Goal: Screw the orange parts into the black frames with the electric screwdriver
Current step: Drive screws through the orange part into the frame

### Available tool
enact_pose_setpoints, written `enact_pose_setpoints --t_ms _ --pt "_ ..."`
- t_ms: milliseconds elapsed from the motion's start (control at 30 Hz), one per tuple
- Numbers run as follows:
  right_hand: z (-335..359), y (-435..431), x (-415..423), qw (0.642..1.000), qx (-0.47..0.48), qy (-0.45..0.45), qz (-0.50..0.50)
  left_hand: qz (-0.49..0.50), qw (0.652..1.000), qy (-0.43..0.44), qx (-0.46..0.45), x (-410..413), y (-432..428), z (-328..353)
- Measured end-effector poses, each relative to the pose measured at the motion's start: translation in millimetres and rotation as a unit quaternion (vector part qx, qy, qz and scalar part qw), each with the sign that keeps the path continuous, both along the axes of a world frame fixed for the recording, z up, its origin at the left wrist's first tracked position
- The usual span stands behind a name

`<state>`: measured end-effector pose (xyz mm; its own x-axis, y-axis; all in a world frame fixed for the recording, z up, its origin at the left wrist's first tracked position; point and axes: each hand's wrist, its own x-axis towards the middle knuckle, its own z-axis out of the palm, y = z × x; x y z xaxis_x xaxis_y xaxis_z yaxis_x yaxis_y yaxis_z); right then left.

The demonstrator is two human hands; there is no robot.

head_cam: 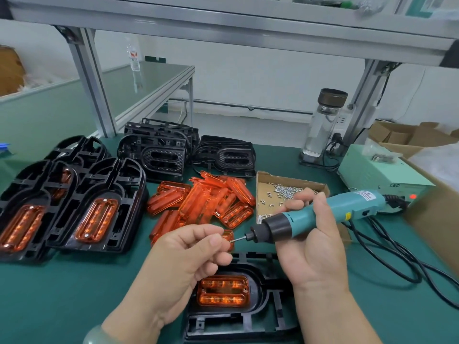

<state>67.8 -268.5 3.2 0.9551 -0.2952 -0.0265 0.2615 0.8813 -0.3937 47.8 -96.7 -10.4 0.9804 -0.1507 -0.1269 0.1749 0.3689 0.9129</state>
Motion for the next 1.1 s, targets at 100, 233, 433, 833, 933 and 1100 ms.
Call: enact_pose_setpoints --t_ms 100,233,433,833,933,1100 --pt "-0.8 -0.8 -0.9 1.000 -0.007 -0.001 -0.009 -0.024 0.998 -0.025 0.054 -3.2 -1.3 1.1" --pt "-0.9 -0.9 -2.2 1.000 -0.007 -0.004 -0.022 -0.063 0.993 -0.040 0.087 -6.2 -6.2 1.6" --pt "0.6 -1.5 -2.2 1.000 0.007 -0.003 -0.026 -0.083 0.996 0.013 0.021 -6.8 -6.1 1.5" --pt "2.0 -0.3 -2.4 1.000 -0.007 -0.004 -0.027 -0.094 0.995 0.031 -0.015 -6.7 -6.6 0.7" --pt "1.7 -0.1 -2.3 0.999 -0.012 -0.004 -0.030 -0.086 0.996 0.034 -0.018 -6.3 -6.9 0.0" --pt "0.4 0.0 -2.9 0.999 -0.013 -0.005 -0.029 -0.073 0.997 0.025 0.009 -5.8 -6.9 -2.1"
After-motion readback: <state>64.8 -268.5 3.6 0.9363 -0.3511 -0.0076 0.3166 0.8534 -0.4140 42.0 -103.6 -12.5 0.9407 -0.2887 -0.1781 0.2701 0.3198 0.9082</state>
